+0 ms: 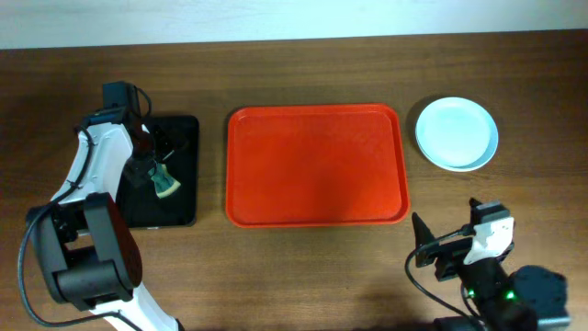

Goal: Clean dirty plates on tray and stack at the side

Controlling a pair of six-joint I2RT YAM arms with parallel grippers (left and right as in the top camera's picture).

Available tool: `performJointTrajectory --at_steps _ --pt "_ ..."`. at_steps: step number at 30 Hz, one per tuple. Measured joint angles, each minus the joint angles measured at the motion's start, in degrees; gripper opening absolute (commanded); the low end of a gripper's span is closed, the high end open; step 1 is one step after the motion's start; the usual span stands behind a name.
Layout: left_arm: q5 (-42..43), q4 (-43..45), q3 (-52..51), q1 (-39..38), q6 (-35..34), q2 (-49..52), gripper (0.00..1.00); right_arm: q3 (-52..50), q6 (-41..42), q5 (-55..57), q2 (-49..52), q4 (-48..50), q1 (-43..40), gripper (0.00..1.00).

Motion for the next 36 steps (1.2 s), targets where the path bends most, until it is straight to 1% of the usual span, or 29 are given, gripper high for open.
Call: performJointTrajectory --at_steps 2,10,15,20,24,28,36 --pt "0.0 0.0 0.0 0.0 0.0 0.0 0.99 -4.9 0.0 0.2 -2.7 4.1 0.0 0.99" --pt "0.0 0.0 0.0 0.0 0.0 0.0 0.99 -25.4 0.0 0.5 -12.3 28.5 0.0 0.99" --pt "0.0 0.0 0.0 0.0 0.0 0.0 0.99 -31.6 0.0 0.8 -12.9 37.2 0.0 0.99" --pt "0.0 0.0 0.0 0.0 0.0 0.0 0.99 -34.4 0.0 2.4 -12.9 38.5 0.0 0.99" --pt "0.0 0.0 0.0 0.0 0.0 0.0 0.99 -34.7 0.0 4.2 -12.9 37.2 0.0 0.99" --pt "0.0 0.0 0.0 0.0 0.0 0.0 0.99 -34.7 0.0 6.5 -12.9 33.6 0.0 0.99" --pt "0.0 0.0 0.0 0.0 0.0 0.0 0.99 -34.7 0.0 7.2 -12.9 33.6 0.0 0.99"
